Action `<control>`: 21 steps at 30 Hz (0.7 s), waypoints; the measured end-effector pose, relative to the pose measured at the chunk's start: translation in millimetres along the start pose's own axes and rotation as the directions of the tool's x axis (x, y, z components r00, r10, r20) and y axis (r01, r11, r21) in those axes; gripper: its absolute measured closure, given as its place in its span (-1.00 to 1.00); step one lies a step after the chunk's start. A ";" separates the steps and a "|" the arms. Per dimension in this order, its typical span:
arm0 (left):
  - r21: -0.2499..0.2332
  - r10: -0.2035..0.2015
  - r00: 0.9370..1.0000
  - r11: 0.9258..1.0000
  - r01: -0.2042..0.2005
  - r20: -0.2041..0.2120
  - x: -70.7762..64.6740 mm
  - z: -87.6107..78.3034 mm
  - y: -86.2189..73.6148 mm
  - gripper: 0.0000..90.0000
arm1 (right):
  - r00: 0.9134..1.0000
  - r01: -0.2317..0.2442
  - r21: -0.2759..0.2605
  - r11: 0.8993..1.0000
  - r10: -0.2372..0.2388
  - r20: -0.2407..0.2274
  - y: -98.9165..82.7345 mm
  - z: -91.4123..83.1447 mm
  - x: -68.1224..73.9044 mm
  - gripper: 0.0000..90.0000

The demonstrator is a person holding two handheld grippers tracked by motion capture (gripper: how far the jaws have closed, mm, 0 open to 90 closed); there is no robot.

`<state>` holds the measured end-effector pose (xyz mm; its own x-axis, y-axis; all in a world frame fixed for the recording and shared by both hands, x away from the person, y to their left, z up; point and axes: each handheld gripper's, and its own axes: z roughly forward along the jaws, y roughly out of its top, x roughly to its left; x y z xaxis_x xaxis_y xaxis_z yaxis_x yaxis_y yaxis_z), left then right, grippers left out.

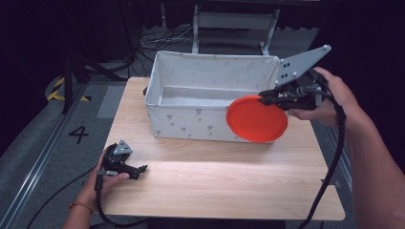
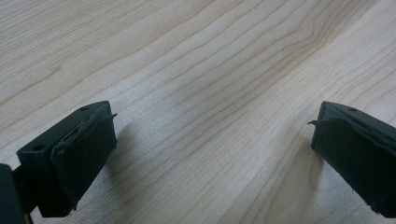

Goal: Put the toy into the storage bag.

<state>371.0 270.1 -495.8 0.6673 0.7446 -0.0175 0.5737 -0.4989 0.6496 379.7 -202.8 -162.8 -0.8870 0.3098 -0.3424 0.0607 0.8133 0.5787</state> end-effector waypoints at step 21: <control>-0.001 -0.003 1.000 1.000 0.003 0.004 0.0 0.4 0.2 -1.00 | 0.998 -0.034 -0.005 0.999 0.034 0.049 32.1 19.9 -72.1 0.83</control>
<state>371.4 269.8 -496.0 0.6674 0.7444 -0.0224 0.5752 -0.4961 0.6504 454.6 -189.1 -134.3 -0.8610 0.3612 -0.3579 0.0885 0.7996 0.5940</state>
